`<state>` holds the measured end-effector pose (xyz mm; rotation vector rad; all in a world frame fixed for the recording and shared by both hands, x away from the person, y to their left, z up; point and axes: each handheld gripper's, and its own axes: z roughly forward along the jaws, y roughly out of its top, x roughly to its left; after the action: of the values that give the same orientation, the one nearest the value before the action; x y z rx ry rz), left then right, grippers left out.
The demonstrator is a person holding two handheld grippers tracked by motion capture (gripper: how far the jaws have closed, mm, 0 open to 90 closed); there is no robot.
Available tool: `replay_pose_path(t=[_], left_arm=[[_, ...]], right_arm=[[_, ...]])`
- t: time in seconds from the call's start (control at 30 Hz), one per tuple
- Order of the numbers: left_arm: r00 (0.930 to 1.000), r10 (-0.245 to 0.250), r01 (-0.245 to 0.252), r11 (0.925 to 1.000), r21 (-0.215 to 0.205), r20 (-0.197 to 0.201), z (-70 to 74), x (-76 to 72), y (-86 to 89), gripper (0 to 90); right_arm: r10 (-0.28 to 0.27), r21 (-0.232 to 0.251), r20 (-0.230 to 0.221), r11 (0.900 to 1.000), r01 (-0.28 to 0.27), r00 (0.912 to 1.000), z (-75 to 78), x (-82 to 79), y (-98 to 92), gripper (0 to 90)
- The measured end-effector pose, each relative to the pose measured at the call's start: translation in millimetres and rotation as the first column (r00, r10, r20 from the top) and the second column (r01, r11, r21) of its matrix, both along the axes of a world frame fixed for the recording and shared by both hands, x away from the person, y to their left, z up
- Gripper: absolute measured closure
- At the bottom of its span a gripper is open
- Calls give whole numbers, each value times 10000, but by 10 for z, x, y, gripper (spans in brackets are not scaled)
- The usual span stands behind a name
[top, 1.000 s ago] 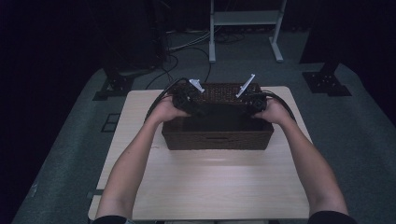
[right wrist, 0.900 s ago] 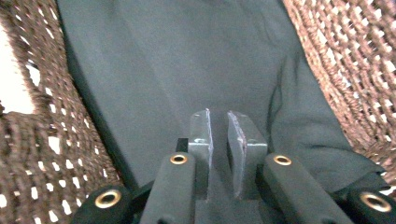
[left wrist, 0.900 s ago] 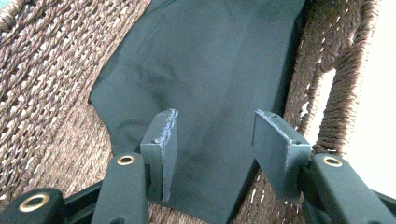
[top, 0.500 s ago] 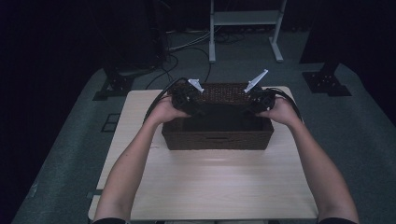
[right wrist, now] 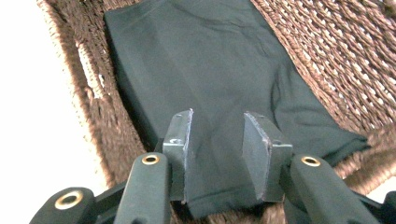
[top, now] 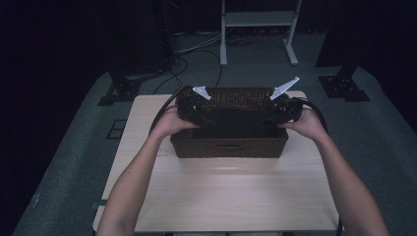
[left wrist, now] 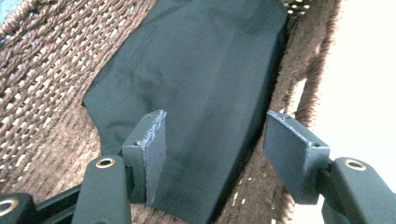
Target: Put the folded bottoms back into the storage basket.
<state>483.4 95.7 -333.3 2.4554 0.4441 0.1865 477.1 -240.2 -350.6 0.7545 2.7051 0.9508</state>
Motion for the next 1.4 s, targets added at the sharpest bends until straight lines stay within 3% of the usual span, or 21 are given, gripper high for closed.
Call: replay_pose_path(t=[0.27, 0.33, 0.47, 0.6, 0.73, 1.4], left_arm=[[9998, 210, -209, 9997, -148, 67, -14, -97, 83, 347], [9995, 299, -300, 9993, -202, -66, -27, -111, 102, 338], [9991, 423, -423, 9980, -472, -6, -44, -175, 154, 324], [9989, 460, -461, 9980, -434, -49, -59, -215, 183, 305], [9981, 611, -607, 9958, -685, 35, -76, -290, 254, 296], [9985, 465, -440, 9959, -790, 303, -79, -642, 344, 262]], right_arm=[[-189, 277, 167, 9994, 184, 9997, 2, -160, -159, 607], [-232, 344, 217, 9992, 224, 9995, 7, -201, -200, 606], [-324, 545, 286, 9980, 309, 9991, 19, -286, -295, 592], [-383, 623, 349, 9974, 361, 9987, 17, -335, -341, 574], [-420, 903, 461, 9952, 377, 9981, 14, -423, -403, 540], [-635, 1269, 706, 9904, 542, 9955, -34, -729, -543, 491]])
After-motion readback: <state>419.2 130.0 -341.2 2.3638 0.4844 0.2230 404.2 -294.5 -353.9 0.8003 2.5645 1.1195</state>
